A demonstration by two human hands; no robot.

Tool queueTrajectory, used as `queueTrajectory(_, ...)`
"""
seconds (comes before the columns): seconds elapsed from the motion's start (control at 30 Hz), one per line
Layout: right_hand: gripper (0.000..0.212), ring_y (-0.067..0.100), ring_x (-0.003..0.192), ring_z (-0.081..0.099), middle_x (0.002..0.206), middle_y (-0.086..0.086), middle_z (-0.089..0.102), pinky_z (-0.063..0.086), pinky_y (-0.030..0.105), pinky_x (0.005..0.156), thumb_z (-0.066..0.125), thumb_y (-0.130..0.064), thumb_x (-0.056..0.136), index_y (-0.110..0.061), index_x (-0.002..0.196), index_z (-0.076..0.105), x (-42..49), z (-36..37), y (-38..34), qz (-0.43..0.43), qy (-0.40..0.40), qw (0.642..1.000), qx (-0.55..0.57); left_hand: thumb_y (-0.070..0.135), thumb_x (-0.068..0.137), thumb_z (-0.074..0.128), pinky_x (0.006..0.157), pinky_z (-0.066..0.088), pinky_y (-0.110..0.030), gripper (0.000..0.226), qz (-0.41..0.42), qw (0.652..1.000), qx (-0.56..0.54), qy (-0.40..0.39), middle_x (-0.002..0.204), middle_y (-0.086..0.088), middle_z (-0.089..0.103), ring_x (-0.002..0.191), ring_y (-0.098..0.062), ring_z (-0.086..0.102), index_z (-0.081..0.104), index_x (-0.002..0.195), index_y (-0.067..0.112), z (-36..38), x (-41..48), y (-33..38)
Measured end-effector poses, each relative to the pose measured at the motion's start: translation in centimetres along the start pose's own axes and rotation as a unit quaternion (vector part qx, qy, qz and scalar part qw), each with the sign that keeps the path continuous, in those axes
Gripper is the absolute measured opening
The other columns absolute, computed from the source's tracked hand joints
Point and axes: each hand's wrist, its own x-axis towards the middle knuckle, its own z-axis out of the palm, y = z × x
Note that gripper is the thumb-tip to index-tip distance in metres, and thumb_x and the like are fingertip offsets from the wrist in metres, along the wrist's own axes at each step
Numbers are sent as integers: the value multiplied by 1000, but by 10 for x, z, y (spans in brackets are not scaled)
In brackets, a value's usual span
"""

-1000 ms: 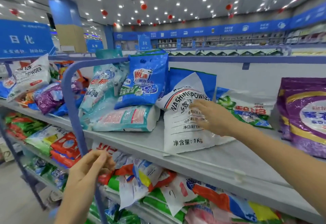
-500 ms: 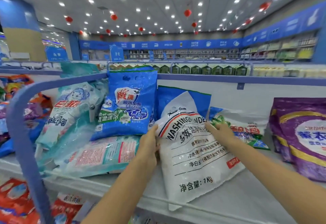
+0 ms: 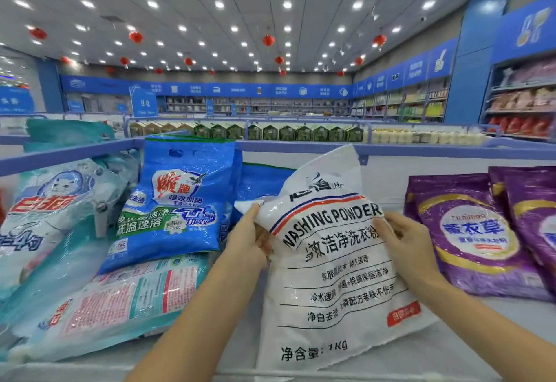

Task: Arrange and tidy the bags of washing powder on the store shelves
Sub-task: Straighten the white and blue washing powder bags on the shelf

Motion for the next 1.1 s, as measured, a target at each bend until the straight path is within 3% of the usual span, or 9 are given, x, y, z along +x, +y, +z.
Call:
queueTrajectory(0.13, 17, 10, 79, 70, 85, -6, 75, 54, 17, 62, 57, -11, 90, -23, 89, 70, -9, -33, 1, 67, 11, 992, 105, 20, 90, 63, 51, 50, -25, 15, 102, 992, 72, -32, 66, -4, 64, 60, -15, 58, 59, 78, 12, 22, -10, 4)
queueTrajectory(0.23, 16, 22, 80, 59, 92, 6, 65, 49, 28, 65, 49, -24, 93, -16, 96, 63, 5, -52, -13, 150, -5, 971, 187, 18, 91, 61, 44, 51, -24, 17, 206, 964, 145, -85, 56, -1, 68, 46, -12, 63, 64, 76, 9, 33, -22, 7)
queueTrajectory(0.37, 42, 8, 94, 60, 108, -5, 63, 47, 29, 69, 34, -53, 93, -25, 122, 48, 40, -65, -49, 216, -67, 934, 277, 17, 87, 65, 63, 60, -41, 17, 278, 927, 196, -158, 79, -8, 76, 69, -24, 71, 75, 74, 16, 39, -36, 15)
queueTrajectory(0.43, 34, 9, 81, 69, 95, -6, 71, 54, 26, 61, 42, -46, 94, -20, 109, 58, 52, -64, -65, 199, -83, 935, 283, 17, 86, 65, 61, 61, -38, 21, 292, 915, 201, -190, 80, -6, 76, 70, -22, 72, 77, 69, 20, 40, -41, 17)
queueTrajectory(0.53, 14, 15, 72, 72, 80, -1, 75, 55, 24, 55, 58, -26, 90, -14, 94, 64, 63, -58, -80, 126, -25, 964, 232, 21, 78, 70, 55, 58, -31, 12, 289, 913, 181, -225, 79, -5, 76, 68, -21, 72, 77, 69, 22, 40, -45, 20)
queueTrajectory(0.7, 11, 19, 72, 73, 78, -1, 75, 57, 31, 52, 64, -28, 84, -18, 88, 63, 70, -68, -95, 57, 13, 973, 225, 27, 65, 71, 54, 56, -28, 10, 309, 896, 168, -271, 76, -2, 75, 66, -18, 72, 77, 72, 24, 45, -46, 31)
queueTrajectory(0.9, 7, 22, 63, 68, 70, 4, 70, 56, 32, 50, 55, -19, 90, -13, 88, 59, 72, -78, -104, 68, 13, 968, 242, 15, 75, 70, 62, 59, -32, 34, 323, 874, 231, -280, 94, 0, 74, 79, -17, 72, 61, 108, 15, 50, -48, 46)
queueTrajectory(1.03, 16, 15, 63, 71, 69, -3, 73, 56, 29, 50, 62, -38, 77, -23, 75, 67, 61, -88, -110, -19, -21, 978, 206, 23, 88, 62, 56, 55, -26, 8, 340, 884, 215, -238, 78, 3, 72, 69, -14, 68, 69, 87, 19, 60, -55, 48)
queueTrajectory(1.1, 17, 14, 61, 70, 67, -4, 72, 56, 28, 49, 63, -38, 76, -22, 73, 66, 60, -91, -115, -52, 2, 981, 184, 30, 91, 59, 56, 54, -27, 23, 375, 881, 212, -198, 68, 3, 69, 62, -13, 64, 68, 74, 17, 65, -57, 49)
